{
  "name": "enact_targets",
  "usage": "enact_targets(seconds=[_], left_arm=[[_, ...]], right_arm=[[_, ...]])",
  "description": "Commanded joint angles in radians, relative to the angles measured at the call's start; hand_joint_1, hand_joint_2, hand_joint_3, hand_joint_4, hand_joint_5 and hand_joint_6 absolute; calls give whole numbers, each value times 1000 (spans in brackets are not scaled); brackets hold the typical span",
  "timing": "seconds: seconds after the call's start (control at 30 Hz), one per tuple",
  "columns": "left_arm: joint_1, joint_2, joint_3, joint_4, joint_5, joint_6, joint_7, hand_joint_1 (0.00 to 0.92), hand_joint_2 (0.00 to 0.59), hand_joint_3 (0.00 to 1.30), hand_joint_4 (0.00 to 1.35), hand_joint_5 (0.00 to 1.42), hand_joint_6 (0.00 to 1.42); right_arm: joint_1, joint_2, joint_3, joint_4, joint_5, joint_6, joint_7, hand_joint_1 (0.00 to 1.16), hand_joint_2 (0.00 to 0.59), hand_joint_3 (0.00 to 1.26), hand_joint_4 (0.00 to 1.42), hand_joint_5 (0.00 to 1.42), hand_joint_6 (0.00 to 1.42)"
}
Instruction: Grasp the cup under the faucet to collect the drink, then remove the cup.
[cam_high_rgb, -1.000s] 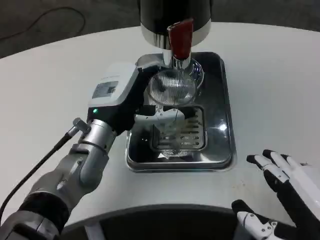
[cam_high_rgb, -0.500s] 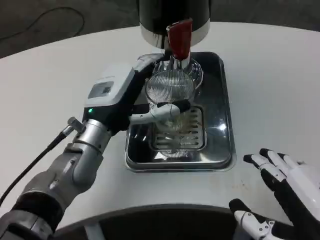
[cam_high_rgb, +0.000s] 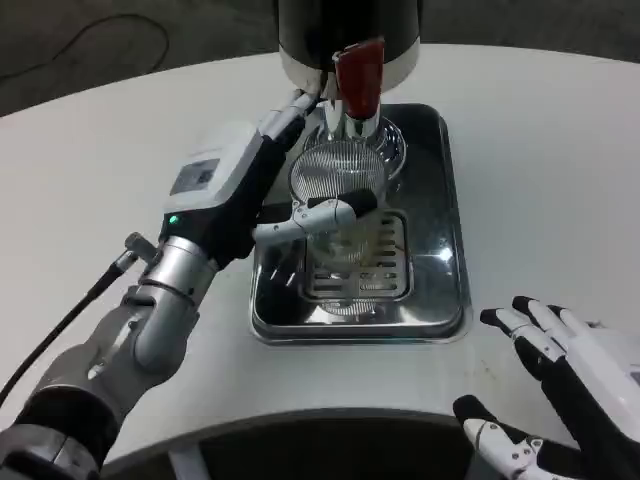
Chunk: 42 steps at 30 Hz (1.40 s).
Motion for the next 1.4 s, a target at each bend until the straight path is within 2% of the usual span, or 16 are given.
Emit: enact_targets(seconds=[0.03, 0.4, 0.57, 0.8, 0.93, 1.17, 1.3, 1.4], left_arm=[[42, 14, 27, -16, -41, -43, -17, 66, 63, 108, 34, 215, 379], [117, 33, 91, -97, -96, -119, -26, 48, 73, 127, 72, 272, 428], [215, 59, 157, -199, -166, -191, -53, 50, 75, 149, 103, 308, 458], [358, 91, 248, -375, -302, -256, -170, 45, 84, 168, 147, 332, 436], [412, 104, 290, -471, -404, -259, -276, 39, 88, 180, 179, 354, 416], [435, 129, 337, -628, -658, -180, -556, 0, 105, 294, 299, 423, 455], [393, 142, 345, -683, -797, -62, -750, 0, 115, 281, 254, 361, 378], [344, 143, 362, -707, -912, 69, -907, 0, 122, 244, 217, 320, 310]], right_arm=[[0, 5, 7, 14, 8, -5, -2, 190, 399, 112, 0, 0, 0], [-11, 8, 15, 27, 5, -1, -4, 192, 400, 114, 0, 0, 0], [-19, 12, 19, 33, 4, 0, -3, 192, 400, 114, 0, 0, 0], [-29, 12, 21, 32, 2, 0, -1, 192, 400, 114, 0, 0, 0], [-33, 10, 22, 32, 4, 0, 0, 193, 400, 120, 0, 0, 0], [-49, 15, 31, 33, 5, 3, 0, 193, 400, 123, 0, 0, 0], [-55, 20, 38, 34, 3, 3, -3, 193, 400, 123, 0, 0, 0], [-58, 25, 42, 36, 1, 3, -8, 193, 400, 123, 0, 0, 0]])
